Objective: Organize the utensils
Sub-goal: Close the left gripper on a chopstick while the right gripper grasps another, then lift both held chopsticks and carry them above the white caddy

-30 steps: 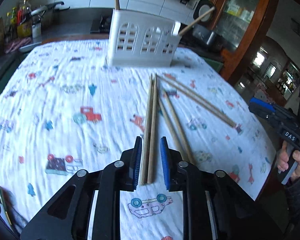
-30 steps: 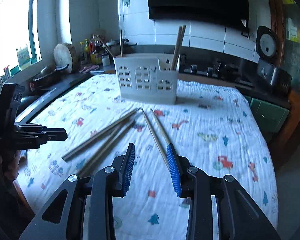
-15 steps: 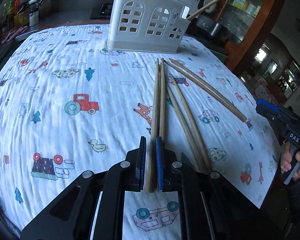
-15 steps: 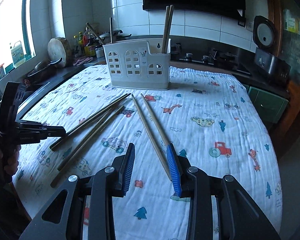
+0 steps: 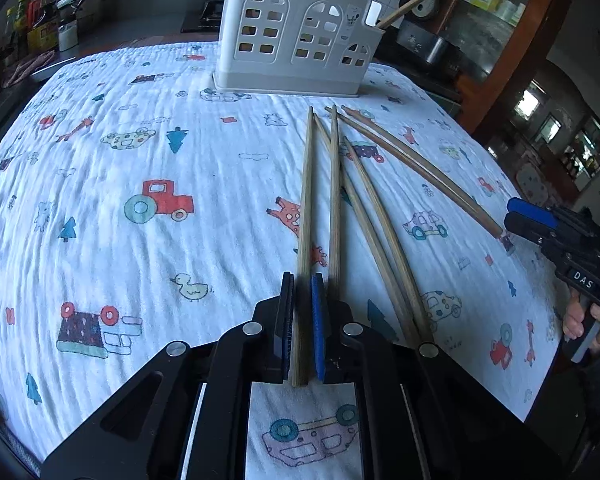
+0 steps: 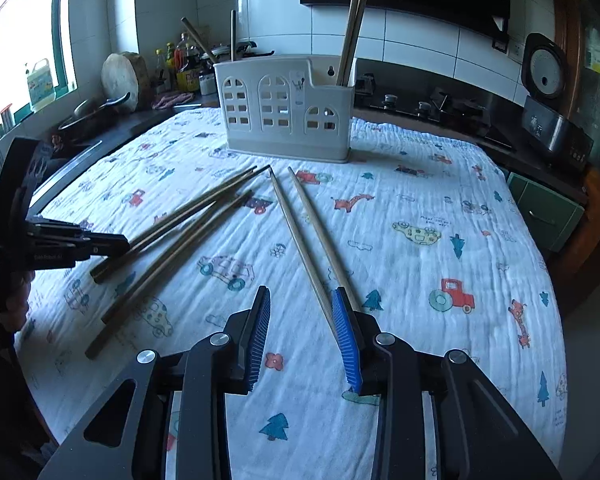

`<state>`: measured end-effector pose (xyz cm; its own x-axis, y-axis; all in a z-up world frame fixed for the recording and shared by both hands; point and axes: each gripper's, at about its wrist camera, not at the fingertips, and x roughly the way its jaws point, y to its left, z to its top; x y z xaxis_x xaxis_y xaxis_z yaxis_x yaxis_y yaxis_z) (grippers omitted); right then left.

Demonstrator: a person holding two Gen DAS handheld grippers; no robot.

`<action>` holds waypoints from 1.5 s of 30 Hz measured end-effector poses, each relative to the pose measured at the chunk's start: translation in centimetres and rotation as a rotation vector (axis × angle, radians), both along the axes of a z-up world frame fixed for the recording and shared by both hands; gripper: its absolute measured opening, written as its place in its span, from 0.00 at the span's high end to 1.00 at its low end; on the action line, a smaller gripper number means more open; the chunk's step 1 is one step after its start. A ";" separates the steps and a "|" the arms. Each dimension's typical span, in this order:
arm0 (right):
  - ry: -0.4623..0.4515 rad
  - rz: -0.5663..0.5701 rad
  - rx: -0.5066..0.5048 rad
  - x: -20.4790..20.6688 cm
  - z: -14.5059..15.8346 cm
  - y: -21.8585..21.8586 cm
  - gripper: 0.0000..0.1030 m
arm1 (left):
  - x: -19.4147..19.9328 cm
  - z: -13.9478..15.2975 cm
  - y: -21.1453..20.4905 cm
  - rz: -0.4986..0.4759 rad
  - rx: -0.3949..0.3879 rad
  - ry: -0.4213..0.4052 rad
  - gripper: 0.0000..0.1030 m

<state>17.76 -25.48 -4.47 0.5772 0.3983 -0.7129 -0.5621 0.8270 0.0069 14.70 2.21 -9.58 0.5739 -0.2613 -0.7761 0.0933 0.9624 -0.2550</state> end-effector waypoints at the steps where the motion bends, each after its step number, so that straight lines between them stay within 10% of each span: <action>1: 0.001 0.004 -0.009 0.1 -0.2 0.0 0.70 | -0.1 0.0 -0.2 -0.002 0.014 -0.002 0.92; 28: 0.015 0.074 -0.144 1.4 -2.7 0.7 0.92 | -0.4 0.4 -0.1 0.009 0.015 -0.011 0.94; 45: -0.221 0.060 0.023 -0.9 9.7 3.1 0.94 | -2.9 10.9 1.0 0.012 0.040 -0.281 0.94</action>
<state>16.87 -22.39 5.21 0.6926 0.4515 -0.5625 -0.6007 0.7928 -0.1033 11.77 3.25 1.27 0.7710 -0.2255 -0.5956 0.1438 0.9727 -0.1822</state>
